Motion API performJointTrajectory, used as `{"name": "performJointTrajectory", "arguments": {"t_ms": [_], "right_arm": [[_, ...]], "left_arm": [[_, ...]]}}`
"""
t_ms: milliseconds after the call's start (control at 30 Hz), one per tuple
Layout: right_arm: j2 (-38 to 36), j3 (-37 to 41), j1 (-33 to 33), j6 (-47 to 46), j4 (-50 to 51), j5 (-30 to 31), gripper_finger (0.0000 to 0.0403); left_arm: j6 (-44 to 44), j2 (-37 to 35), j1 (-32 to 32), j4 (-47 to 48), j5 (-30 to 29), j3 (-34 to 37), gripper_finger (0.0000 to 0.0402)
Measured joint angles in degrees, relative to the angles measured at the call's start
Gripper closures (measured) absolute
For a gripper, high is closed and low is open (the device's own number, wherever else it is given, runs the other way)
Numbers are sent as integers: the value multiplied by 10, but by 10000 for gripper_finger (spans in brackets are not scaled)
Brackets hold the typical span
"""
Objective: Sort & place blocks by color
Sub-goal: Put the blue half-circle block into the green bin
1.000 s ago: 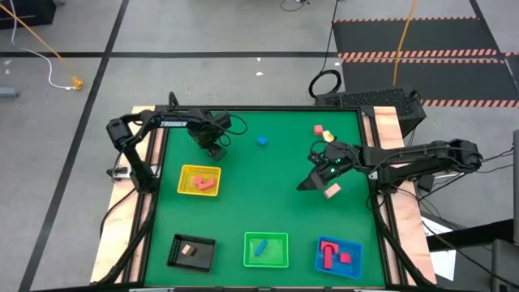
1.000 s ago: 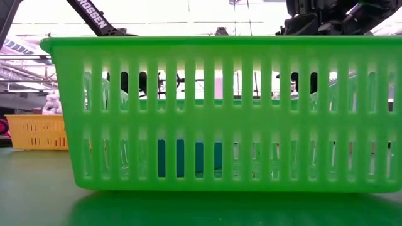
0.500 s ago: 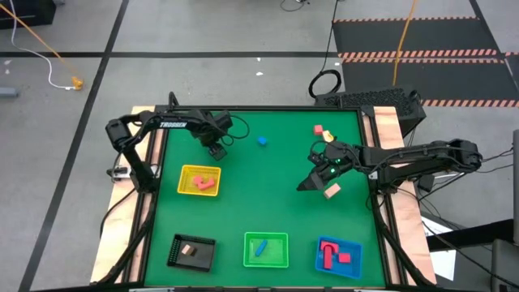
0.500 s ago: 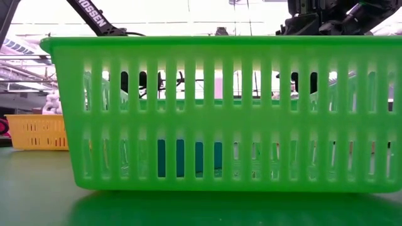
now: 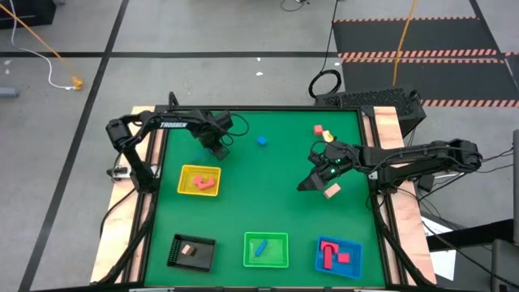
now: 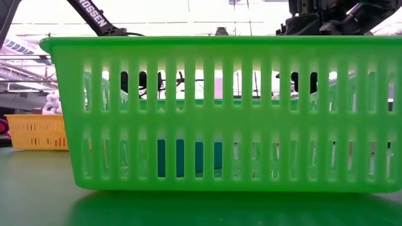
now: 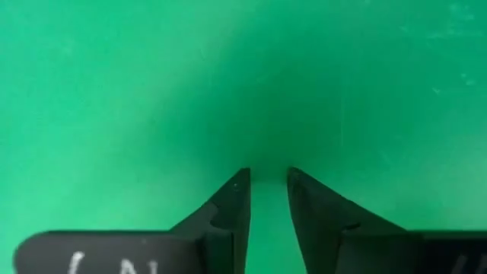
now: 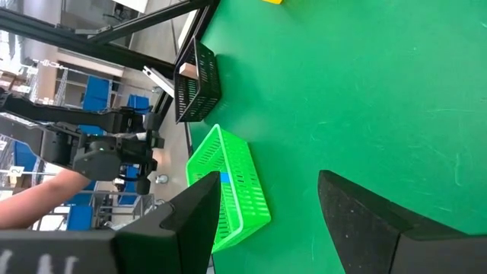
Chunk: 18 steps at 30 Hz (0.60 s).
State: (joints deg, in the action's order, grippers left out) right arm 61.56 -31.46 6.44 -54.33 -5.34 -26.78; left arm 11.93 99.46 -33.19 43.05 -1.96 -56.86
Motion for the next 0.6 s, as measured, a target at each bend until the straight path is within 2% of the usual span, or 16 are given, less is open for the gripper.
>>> {"name": "performJointTrajectory", "arguments": {"t_ms": [233, 300, 367, 500, 600], "right_arm": [[0, 0, 0, 17, 0, 0, 192], [0, 0, 0, 17, 0, 0, 192], [0, 0, 0, 17, 0, 0, 192], [0, 0, 0, 23, 0, 0, 192], [0, 0, 0, 30, 0, 0, 192]], "left_arm": [[18, 0, 0, 3, 0, 0, 387], [18, 0, 0, 3, 0, 0, 396], [17, 0, 0, 3, 0, 0, 387], [18, 0, 0, -1, 2, 0, 343], [25, 0, 4, -15, 39, 0, 303]]}}
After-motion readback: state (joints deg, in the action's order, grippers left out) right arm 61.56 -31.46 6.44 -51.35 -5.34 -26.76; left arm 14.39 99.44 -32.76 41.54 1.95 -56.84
